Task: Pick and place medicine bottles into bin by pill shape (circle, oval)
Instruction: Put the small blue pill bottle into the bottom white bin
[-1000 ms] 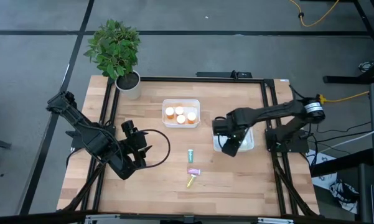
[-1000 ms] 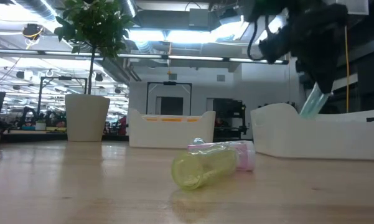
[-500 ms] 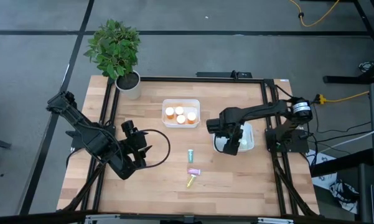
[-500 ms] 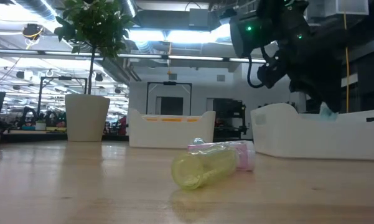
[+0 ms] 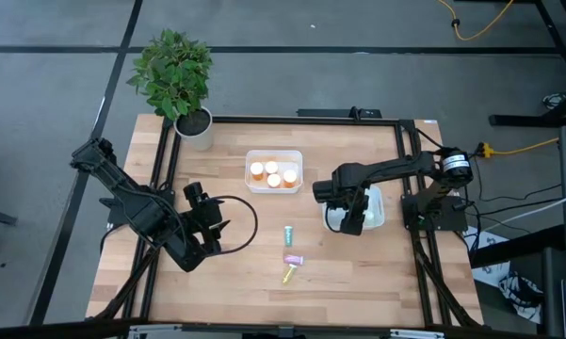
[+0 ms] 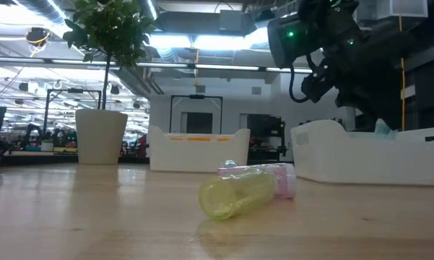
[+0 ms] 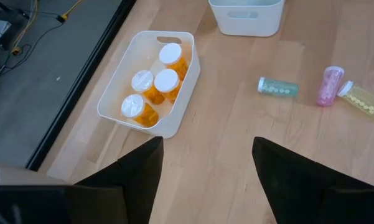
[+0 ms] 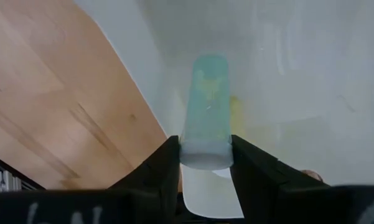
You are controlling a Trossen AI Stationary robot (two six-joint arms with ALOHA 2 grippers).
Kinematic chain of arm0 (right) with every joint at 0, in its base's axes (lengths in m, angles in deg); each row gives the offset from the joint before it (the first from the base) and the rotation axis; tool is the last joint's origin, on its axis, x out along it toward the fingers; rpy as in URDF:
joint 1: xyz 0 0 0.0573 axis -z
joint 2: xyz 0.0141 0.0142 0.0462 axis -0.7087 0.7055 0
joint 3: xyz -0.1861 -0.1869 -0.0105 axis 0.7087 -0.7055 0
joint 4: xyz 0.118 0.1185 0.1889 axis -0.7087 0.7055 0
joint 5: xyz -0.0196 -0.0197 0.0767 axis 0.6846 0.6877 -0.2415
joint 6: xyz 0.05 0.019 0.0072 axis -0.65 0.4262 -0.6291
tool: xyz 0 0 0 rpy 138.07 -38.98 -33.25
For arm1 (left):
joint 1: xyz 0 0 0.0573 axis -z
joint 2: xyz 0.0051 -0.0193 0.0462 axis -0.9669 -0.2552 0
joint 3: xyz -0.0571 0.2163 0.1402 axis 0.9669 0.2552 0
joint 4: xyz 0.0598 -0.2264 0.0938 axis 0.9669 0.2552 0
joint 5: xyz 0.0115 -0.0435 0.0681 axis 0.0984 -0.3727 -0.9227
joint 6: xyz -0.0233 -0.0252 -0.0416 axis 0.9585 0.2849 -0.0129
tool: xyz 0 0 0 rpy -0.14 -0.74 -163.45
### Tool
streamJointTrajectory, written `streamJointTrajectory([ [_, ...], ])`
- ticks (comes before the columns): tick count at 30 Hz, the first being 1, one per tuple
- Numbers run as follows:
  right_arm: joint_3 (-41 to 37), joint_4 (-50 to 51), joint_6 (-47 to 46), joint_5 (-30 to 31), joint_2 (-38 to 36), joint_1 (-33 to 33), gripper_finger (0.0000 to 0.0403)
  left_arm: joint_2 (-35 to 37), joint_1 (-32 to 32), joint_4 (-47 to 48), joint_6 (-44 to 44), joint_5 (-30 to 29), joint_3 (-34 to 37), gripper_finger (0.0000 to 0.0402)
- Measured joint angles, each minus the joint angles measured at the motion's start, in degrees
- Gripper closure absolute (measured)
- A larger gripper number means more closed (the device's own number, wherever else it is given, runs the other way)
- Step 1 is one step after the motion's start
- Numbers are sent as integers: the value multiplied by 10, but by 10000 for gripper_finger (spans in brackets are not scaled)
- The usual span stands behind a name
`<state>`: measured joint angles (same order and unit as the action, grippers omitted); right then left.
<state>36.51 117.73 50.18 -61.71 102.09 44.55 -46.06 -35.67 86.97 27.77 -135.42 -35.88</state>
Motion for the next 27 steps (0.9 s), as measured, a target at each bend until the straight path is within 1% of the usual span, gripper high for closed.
streamJointTrajectory([
  [5, 0, -5, 28, 4, 0, 0, 276, 0, 0, 0, 0, 0, 0, 159],
  [13, 0, -13, 32, 19, 0, 0, 276, 0, 0, 0, 0, 0, 0, 159],
  [19, 0, -14, 71, 20, 0, 0, 276, 0, 0, 0, 0, 0, 0, 159],
  [27, 0, -15, 61, 26, 1, 0, 276, 0, 0, 0, 0, 0, 0, 159],
])
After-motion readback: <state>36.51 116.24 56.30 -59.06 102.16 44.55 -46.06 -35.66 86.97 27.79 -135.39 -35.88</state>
